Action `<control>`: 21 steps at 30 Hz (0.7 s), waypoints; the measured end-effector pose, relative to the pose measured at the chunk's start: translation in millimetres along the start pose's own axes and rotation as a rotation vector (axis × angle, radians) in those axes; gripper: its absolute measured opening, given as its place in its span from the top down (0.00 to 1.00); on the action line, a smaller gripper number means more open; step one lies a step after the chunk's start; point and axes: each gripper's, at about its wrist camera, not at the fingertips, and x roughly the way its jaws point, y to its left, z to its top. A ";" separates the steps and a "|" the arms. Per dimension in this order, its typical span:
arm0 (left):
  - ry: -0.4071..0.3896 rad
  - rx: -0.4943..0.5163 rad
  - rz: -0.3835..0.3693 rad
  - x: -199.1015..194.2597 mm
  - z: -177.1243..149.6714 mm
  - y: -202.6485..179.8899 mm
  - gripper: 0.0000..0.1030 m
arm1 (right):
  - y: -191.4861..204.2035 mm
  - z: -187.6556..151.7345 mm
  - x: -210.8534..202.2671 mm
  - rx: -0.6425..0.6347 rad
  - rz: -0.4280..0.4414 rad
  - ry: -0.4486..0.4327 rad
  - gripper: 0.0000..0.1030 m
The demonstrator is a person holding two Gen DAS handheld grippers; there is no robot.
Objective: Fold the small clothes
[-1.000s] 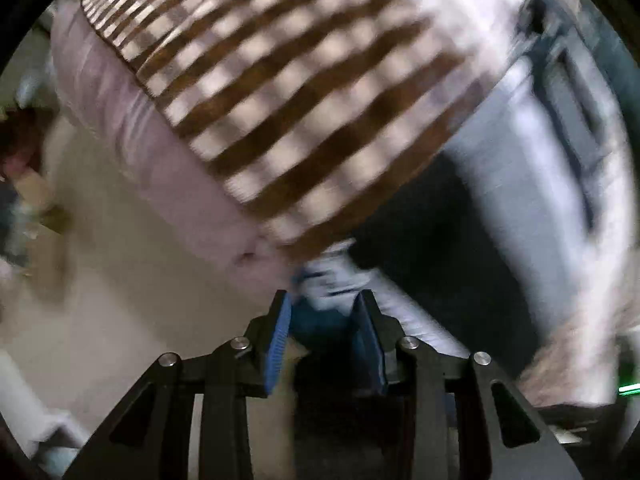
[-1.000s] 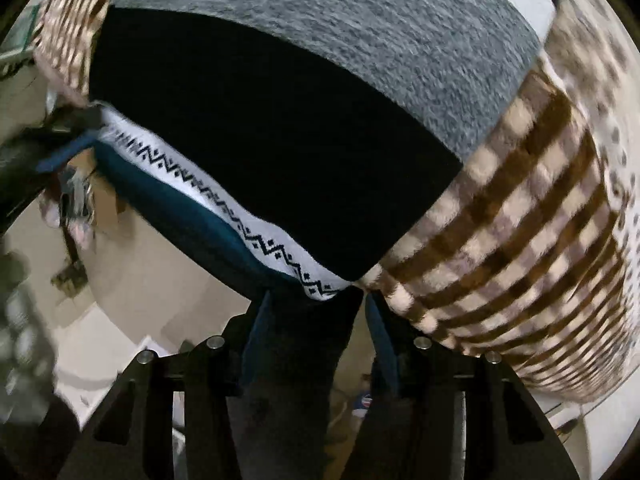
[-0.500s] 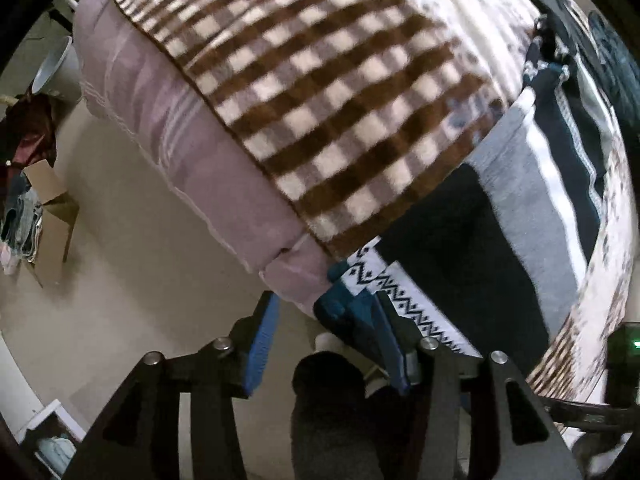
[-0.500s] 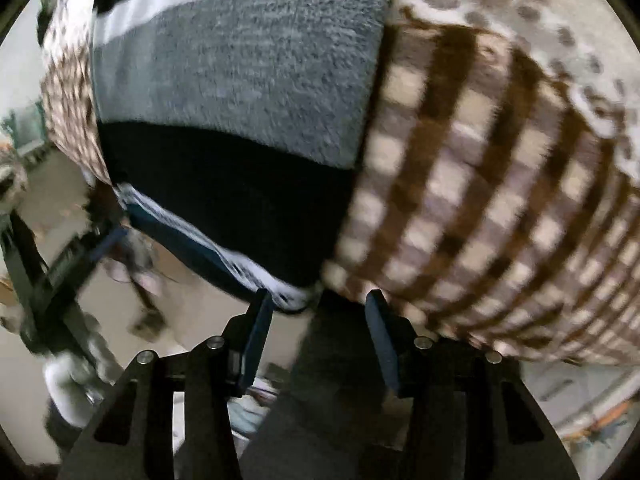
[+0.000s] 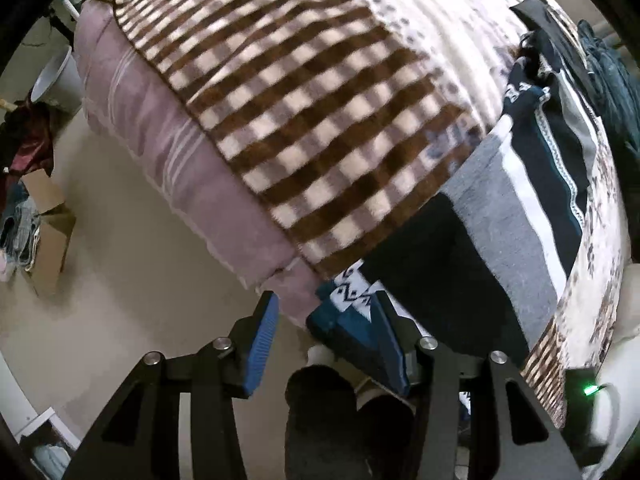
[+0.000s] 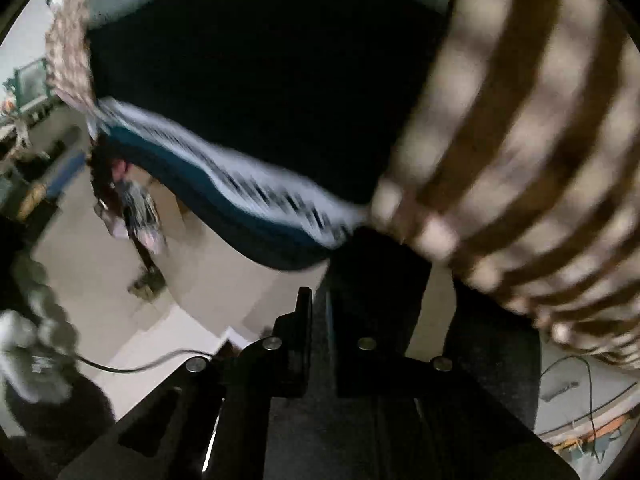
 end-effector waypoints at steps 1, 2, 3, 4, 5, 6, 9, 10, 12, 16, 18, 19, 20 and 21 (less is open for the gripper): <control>-0.002 0.002 0.002 -1.0 3.4 -1.6 0.55 | 4.2 3.6 -18.7 -0.008 -0.005 -0.032 0.88; -0.004 0.001 -0.001 -3.2 7.0 -3.6 0.55 | 15.9 2.4 -26.2 -0.012 -0.014 -0.059 0.79; -0.012 0.002 -0.003 -8.4 9.8 -5.2 0.56 | 21.3 5.1 -39.7 -0.011 -0.025 -0.089 0.66; -0.034 0.009 -0.010 -15.2 15.1 -9.8 0.56 | 25.4 9.7 -57.9 -0.004 -0.022 -0.124 0.61; -0.058 0.021 -0.022 -22.7 22.0 -16.6 0.57 | 32.2 20.9 -76.8 0.007 -0.007 -0.156 0.54; -0.079 0.039 -0.030 -30.0 30.6 -25.0 0.57 | 38.6 35.5 -98.1 0.021 0.012 -0.193 0.52; -0.117 0.079 -0.059 -42.5 53.4 -45.3 0.49 | 51.6 75.2 -155.6 0.077 0.049 -0.298 0.52; -0.125 0.095 -0.076 -43.4 63.3 -52.6 0.45 | 54.8 91.8 -178.2 0.093 0.061 -0.344 0.52; -0.137 0.108 -0.083 -37.8 79.0 -60.9 0.40 | 63.3 123.4 -221.4 0.104 0.056 -0.423 0.52; -0.181 0.101 -0.089 -30.1 109.3 -71.8 0.40 | 80.7 219.8 -321.4 0.085 -0.043 -0.615 0.52; -0.211 0.088 -0.068 -25.8 124.4 -77.3 0.40 | 99.2 271.8 -361.5 0.069 -0.089 -0.688 0.50; -0.224 0.085 -0.056 -25.4 127.8 -78.8 0.40 | 98.6 299.1 -378.7 0.076 -0.113 -0.708 0.49; -0.238 0.084 -0.044 -23.5 134.2 -81.4 0.40 | 104.6 327.9 -391.6 0.088 -0.132 -0.729 0.49; -0.250 0.086 -0.030 -20.7 141.1 -84.6 0.40 | 112.0 358.0 -403.0 0.099 -0.161 -0.743 0.49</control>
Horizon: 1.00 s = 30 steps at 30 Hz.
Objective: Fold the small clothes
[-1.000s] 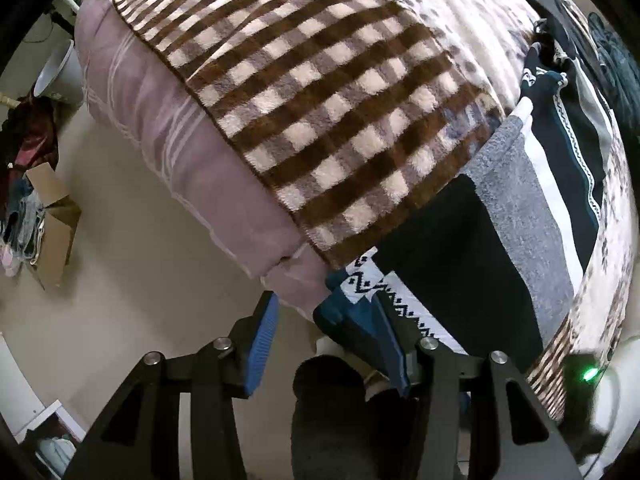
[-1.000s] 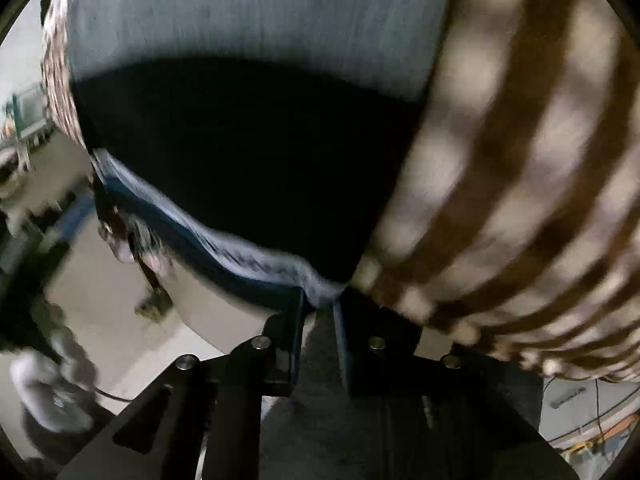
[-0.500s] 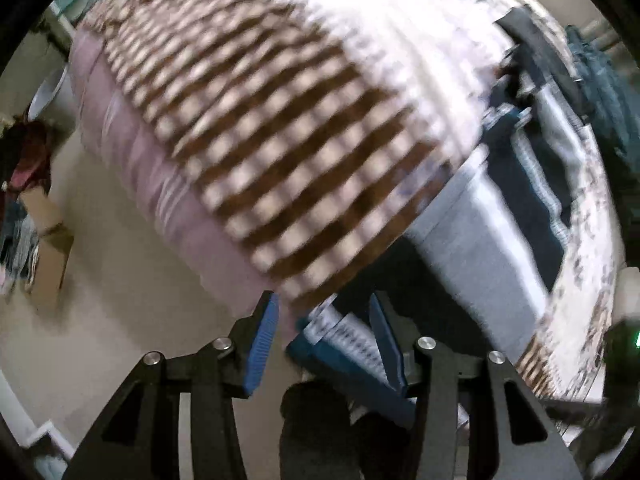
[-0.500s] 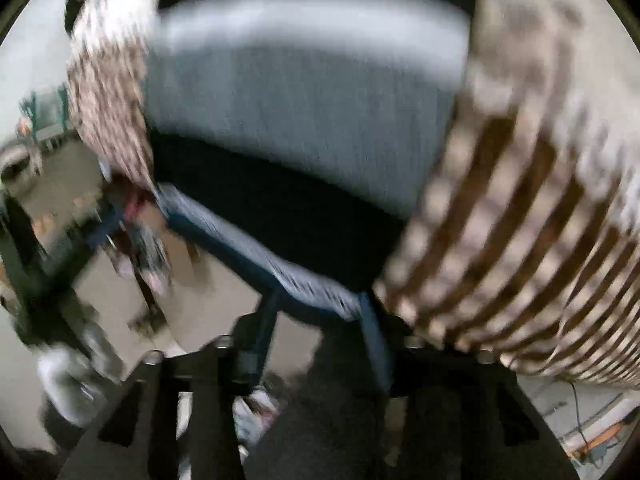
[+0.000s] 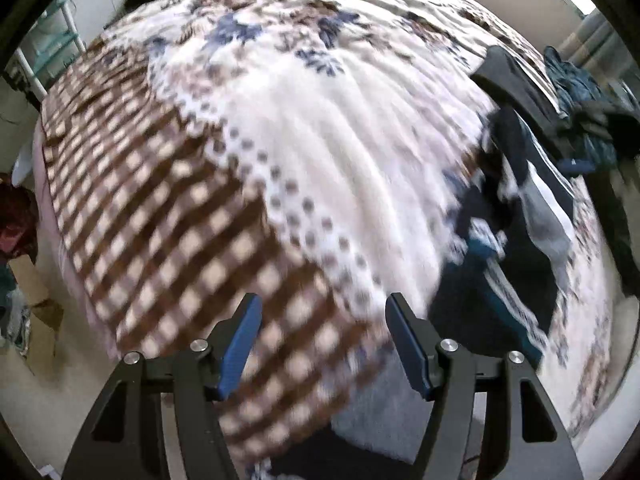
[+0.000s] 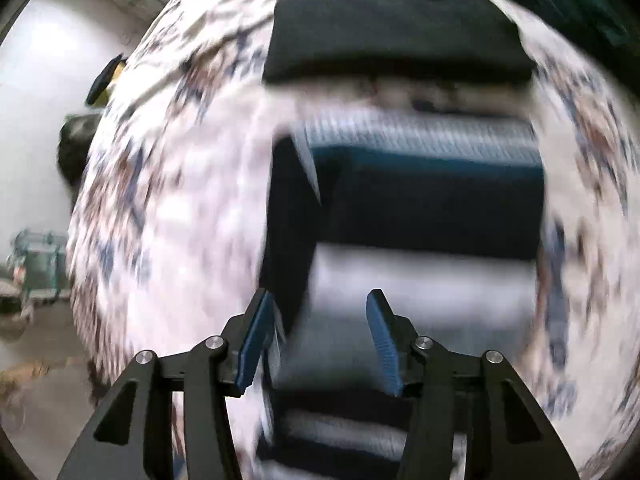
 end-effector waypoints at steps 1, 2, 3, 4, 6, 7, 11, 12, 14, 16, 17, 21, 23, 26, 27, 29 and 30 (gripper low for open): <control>-0.006 0.004 0.004 5.0 4.9 -2.1 0.40 | 4.6 16.4 13.7 0.004 -0.034 -0.015 0.49; -0.011 0.001 -0.002 8.0 9.7 -3.1 0.40 | 14.1 35.5 26.0 0.000 -0.059 -0.021 0.49; -0.013 0.000 -0.007 10.2 12.9 -3.1 0.40 | 23.1 46.3 42.0 -0.005 -0.082 -0.009 0.49; -0.013 0.000 -0.008 13.3 16.4 -3.6 0.40 | 32.6 53.7 60.2 -0.005 -0.111 0.007 0.49; -0.019 0.007 -0.012 14.2 18.9 -3.1 0.40 | 50.1 51.5 97.9 -0.028 -0.157 0.085 0.53; -0.019 0.009 -0.011 13.1 18.1 -1.5 0.40 | 51.7 50.6 106.9 -0.039 -0.180 0.099 0.64; 0.009 0.000 -0.030 12.3 11.6 10.9 0.40 | 56.1 51.2 89.8 -0.024 -0.209 -0.003 0.89; 0.015 -0.002 -0.032 12.0 9.2 13.9 0.40 | 56.2 53.2 77.8 0.000 -0.197 -0.043 0.90; 0.030 0.007 -0.033 12.5 3.4 18.1 0.40 | 57.9 58.4 62.8 0.027 -0.194 -0.093 0.90; 0.050 0.022 -0.026 15.2 -1.1 20.2 0.40 | 60.6 68.1 61.1 0.048 -0.217 -0.119 0.90; 0.060 0.027 -0.027 16.6 -2.5 21.0 0.40 | 61.7 73.5 66.1 0.057 -0.220 -0.109 0.90; 0.075 0.049 -0.032 16.1 -5.3 20.3 0.40 | 57.6 69.0 97.6 0.059 -0.209 0.018 0.79; 0.073 0.062 -0.052 11.0 -5.0 18.5 0.40 | 57.9 68.0 92.3 0.050 -0.131 0.024 0.52; 0.079 0.079 -0.127 3.5 -5.1 14.3 0.40 | 57.8 51.7 54.0 -0.017 0.003 -0.012 0.36; 0.087 0.079 -0.182 1.1 -5.6 13.0 0.39 | 56.1 41.9 37.9 -0.039 0.026 -0.025 0.35; 0.110 0.083 -0.252 -3.6 -8.5 11.7 0.39 | 48.6 12.6 3.5 -0.069 0.087 -0.041 0.25; 0.118 0.087 -0.282 -7.4 -10.8 11.3 0.39 | 42.4 -3.5 -13.0 -0.073 0.122 -0.044 0.09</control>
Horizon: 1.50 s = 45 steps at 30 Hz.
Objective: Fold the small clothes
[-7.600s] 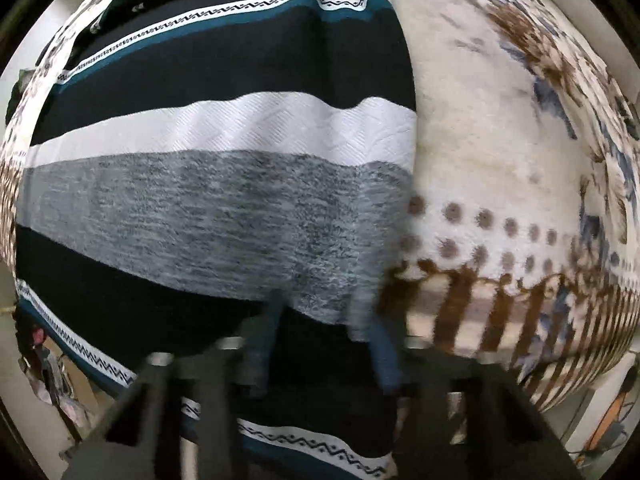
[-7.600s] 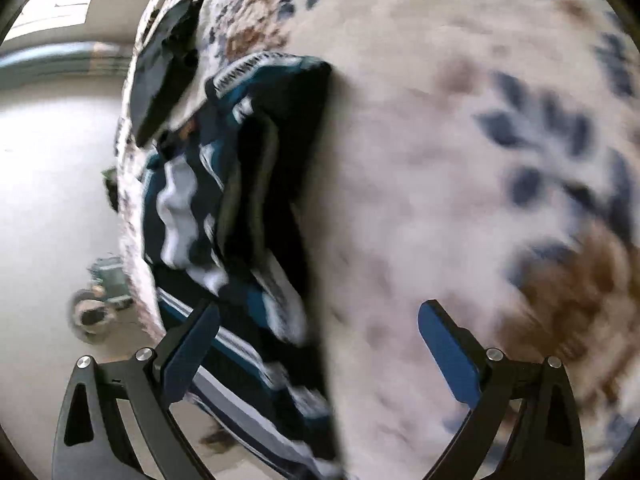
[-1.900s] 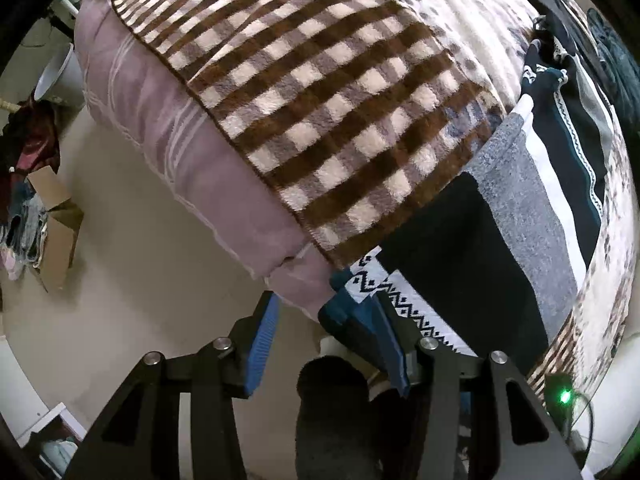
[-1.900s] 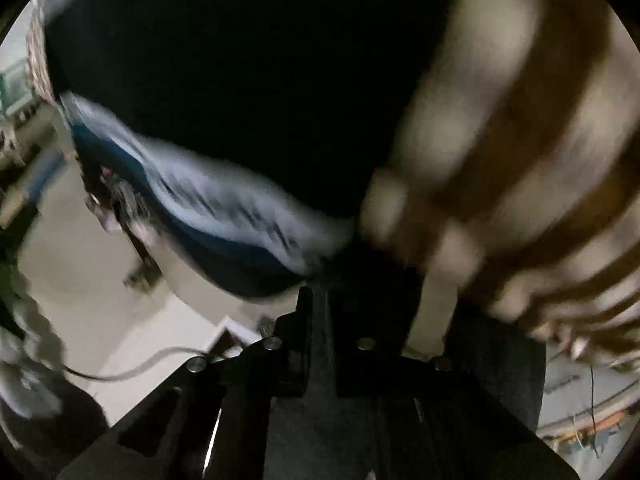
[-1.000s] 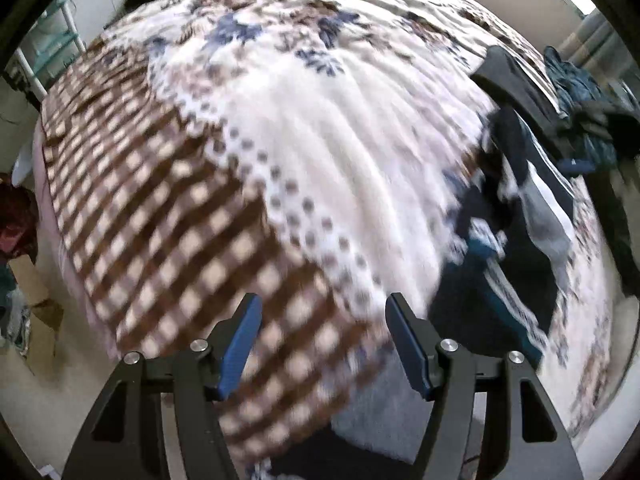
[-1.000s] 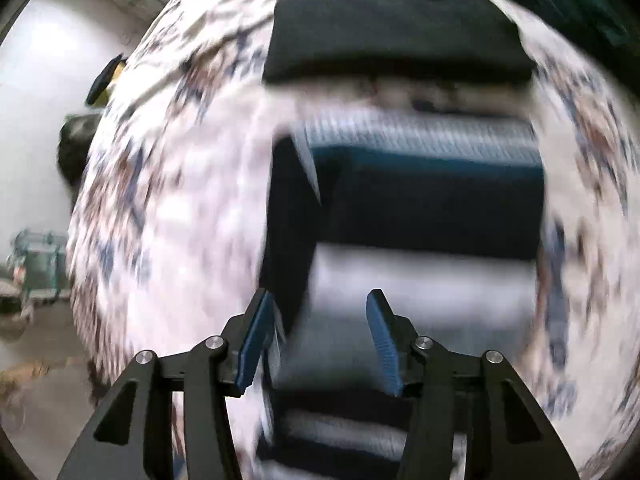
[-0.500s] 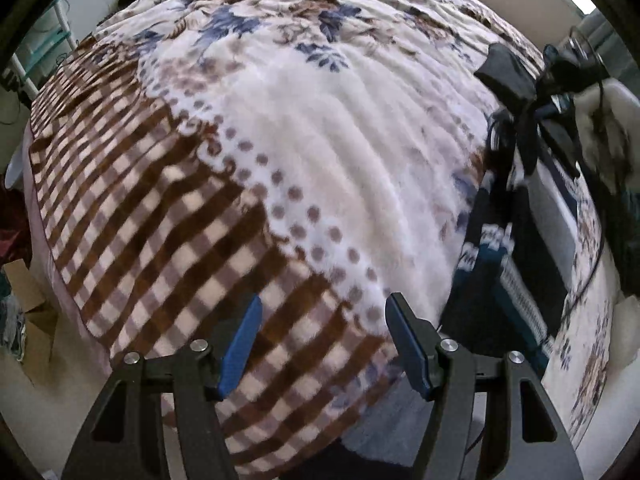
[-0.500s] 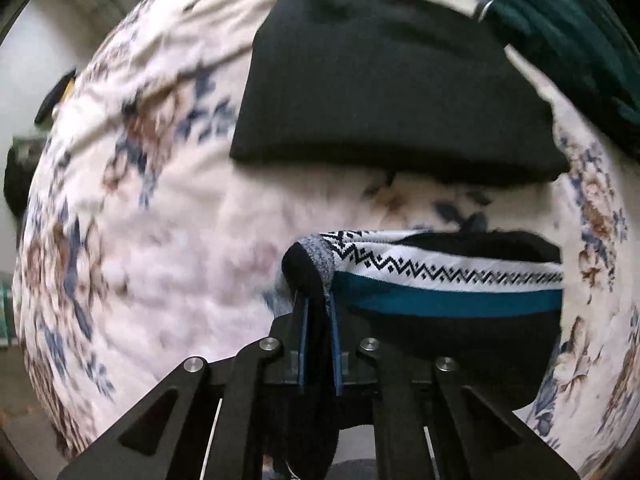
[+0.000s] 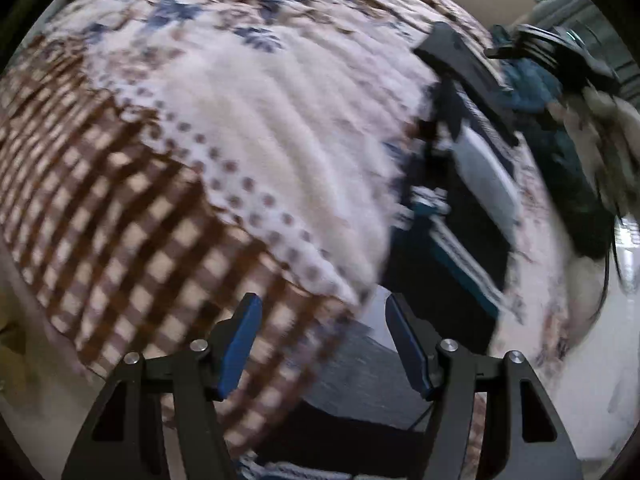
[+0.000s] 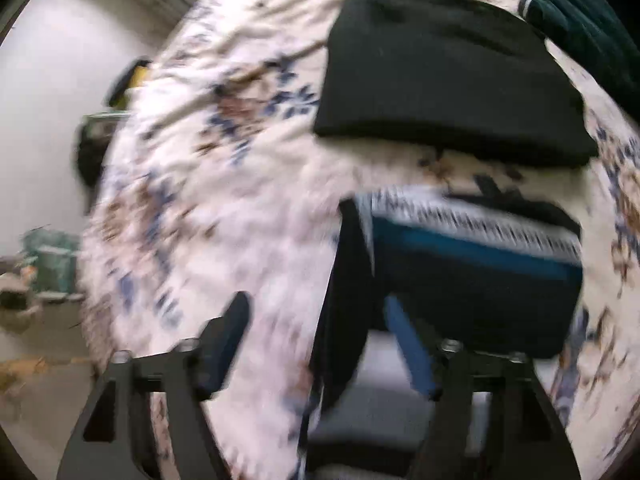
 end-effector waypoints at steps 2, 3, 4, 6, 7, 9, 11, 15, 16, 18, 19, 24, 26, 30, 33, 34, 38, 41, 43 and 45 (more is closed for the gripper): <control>0.016 0.016 -0.020 -6.9 -6.9 -4.2 0.39 | -12.3 -38.4 -30.1 0.005 0.055 0.011 0.02; 0.026 0.026 -0.030 -9.6 -10.6 -6.0 0.39 | -20.8 -60.4 -42.9 0.010 0.065 0.027 0.02; 0.045 0.036 -0.033 -11.1 -14.9 -8.0 0.39 | -29.7 -80.7 -51.0 0.024 0.070 0.043 0.02; 0.070 0.052 -0.017 -12.2 -23.4 -8.6 0.39 | -55.9 -129.3 -65.5 0.080 0.099 0.086 0.02; 0.082 0.065 -0.010 -11.8 -30.3 -8.3 0.39 | -65.8 -150.0 -69.9 0.102 0.095 0.096 0.02; 0.103 0.087 0.021 -8.3 -42.1 -7.5 0.39 | -88.6 -194.4 -71.0 0.159 0.084 0.103 0.02; 0.141 0.101 0.042 -0.7 -55.5 -3.7 0.39 | -114.3 -246.2 -69.4 0.232 0.114 0.134 0.02; 0.190 0.143 0.081 13.4 -77.9 2.1 0.39 | -153.4 -346.6 -35.4 0.390 0.183 0.212 0.02; 0.199 0.159 0.084 17.2 -82.5 2.9 0.39 | -160.5 -371.8 -27.1 0.413 0.184 0.227 0.02; 0.221 0.193 0.066 27.0 -89.4 3.1 0.39 | -169.5 -412.0 -12.2 0.441 0.196 0.250 0.02; 0.238 0.220 0.065 34.7 -93.6 3.2 0.39 | -173.2 -431.6 -3.2 0.457 0.214 0.259 0.02; 0.296 0.276 0.028 62.6 -108.4 7.7 0.39 | -182.7 -503.8 38.7 0.535 0.276 0.310 0.05; 0.290 0.301 0.023 64.9 -113.6 6.5 0.39 | -183.5 -521.6 50.0 0.564 0.303 0.319 0.06; 0.292 0.329 0.005 63.3 -119.7 3.8 0.39 | -177.0 -550.2 62.6 0.563 0.264 0.309 0.42; 0.307 0.337 -0.004 60.0 -124.9 4.9 0.39 | -169.6 -581.9 67.9 0.565 0.261 0.333 0.78; 0.317 0.340 -0.007 59.5 -125.9 5.1 0.39 | -166.4 -589.3 67.9 0.559 0.265 0.339 0.78; 0.341 0.367 -0.030 59.4 -128.1 6.1 0.39 | -145.6 -619.0 78.3 0.476 0.237 0.455 0.79; 0.348 0.367 -0.050 59.3 -126.6 9.3 0.39 | -143.8 -622.2 62.2 0.465 0.242 0.384 0.74; 0.349 0.362 -0.063 61.3 -125.5 11.2 0.39 | -145.2 -614.7 44.6 0.471 0.245 0.307 0.64; 0.350 0.352 -0.075 63.7 -125.1 12.6 0.38 | -147.8 -609.3 31.5 0.494 0.238 0.241 0.61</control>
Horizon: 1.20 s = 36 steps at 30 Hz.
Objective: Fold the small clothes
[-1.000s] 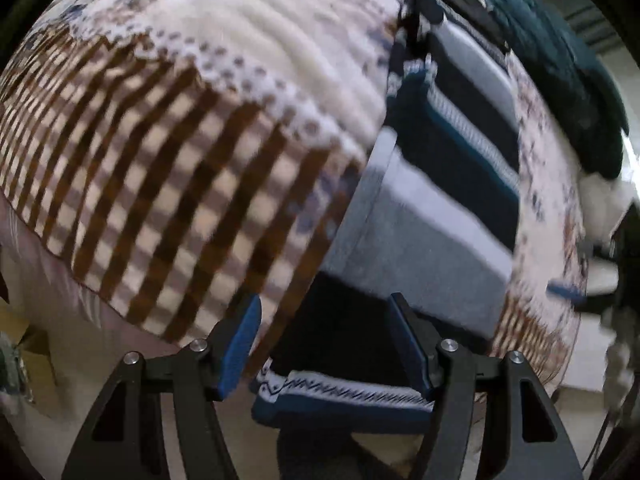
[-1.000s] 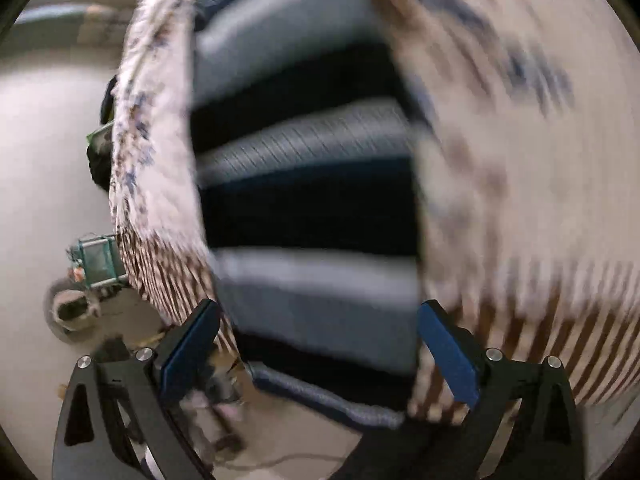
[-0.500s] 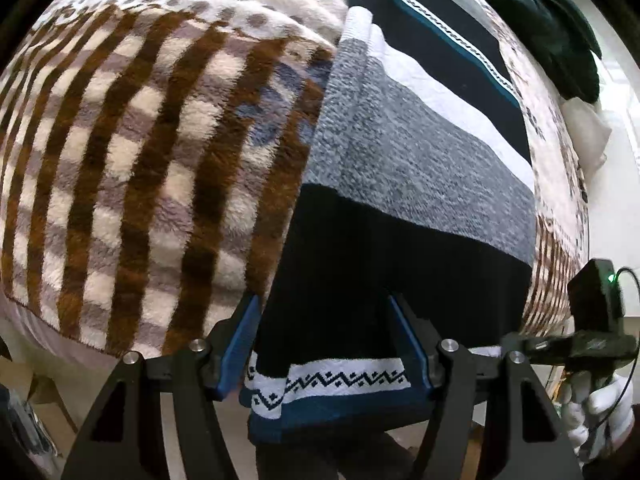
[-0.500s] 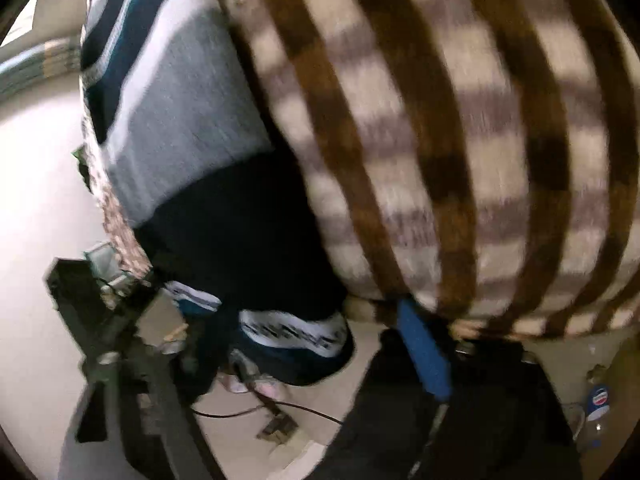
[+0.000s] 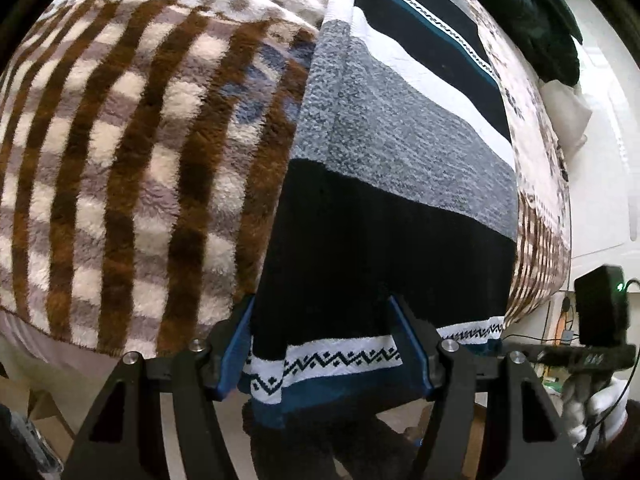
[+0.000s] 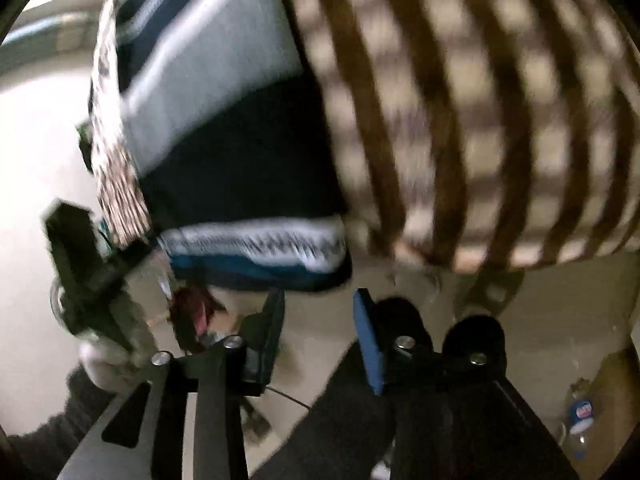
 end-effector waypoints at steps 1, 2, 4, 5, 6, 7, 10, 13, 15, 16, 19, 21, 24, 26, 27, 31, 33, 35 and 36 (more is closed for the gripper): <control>-0.001 -0.002 -0.005 -0.3 0.2 2.0 0.38 | -0.2 2.5 -3.5 0.012 0.013 -0.018 0.61; -0.003 -0.005 -0.011 -0.6 0.1 3.5 0.37 | -1.8 3.6 -6.0 0.026 0.026 -0.043 0.59; -0.007 -0.003 -0.022 0.9 0.5 3.4 0.33 | -3.7 13.9 -0.3 0.032 0.019 -0.055 0.45; -0.007 -0.001 -0.024 2.1 0.7 2.3 0.33 | -5.1 17.7 8.0 0.028 -0.008 -0.054 0.45; -0.008 0.003 -0.027 3.0 0.9 0.4 0.32 | -7.1 22.2 19.5 0.027 -0.019 -0.041 0.45; -0.012 0.010 -0.024 3.7 0.9 -2.9 0.32 | -7.0 24.7 26.3 0.034 -0.019 -0.033 0.45; -0.050 0.036 -0.038 -1.8 -3.2 -8.8 0.52 | -3.0 22.3 37.3 0.035 0.013 -0.065 0.43; -0.065 0.047 -0.049 -10.7 -7.9 -12.4 0.88 | 4.2 12.1 32.3 0.027 0.024 -0.083 0.62; -0.081 0.035 -0.072 -18.4 -11.3 -11.1 0.90 | 4.7 4.4 30.7 0.030 0.036 -0.094 0.68; -0.087 0.025 -0.079 -21.8 -12.8 -10.3 0.90 | 5.9 2.2 28.4 0.043 0.049 -0.095 0.69; -0.071 -0.024 -0.121 -22.2 -11.6 -6.0 0.89 | -4.7 5.0 31.1 0.094 0.085 -0.082 0.69; -0.040 -0.074 -0.146 -14.2 -6.8 4.0 0.79 | -12.9 17.7 31.0 0.106 0.080 -0.064 0.62; -0.004 -0.121 -0.190 4.2 0.6 14.8 0.66 | -15.8 28.6 42.1 0.134 0.149 -0.031 0.46; 0.010 -0.117 -0.196 10.4 3.2 15.5 0.65 | -11.1 31.2 47.6 0.124 0.157 -0.016 0.46; 0.011 -0.106 -0.195 10.4 3.9 13.5 0.66 | -7.4 31.3 48.6 0.115 0.158 -0.011 0.48; 0.002 -0.042 -0.185 1.1 -2.0 2.8 0.68 | 8.6 22.8 47.5 0.057 0.167 0.002 0.65; 0.015 -0.032 -0.206 2.6 -6.1 -0.8 0.68 | 10.2 18.5 49.0 0.048 0.181 0.006 0.66; 0.033 -0.058 -0.222 8.9 -9.1 3.9 0.68 | 2.0 23.4 58.3 0.093 0.198 0.012 0.66; 0.030 -0.072 -0.233 10.6 -9.3 7.2 0.68 | 0.9 28.7 64.5 0.125 0.210 0.015 0.66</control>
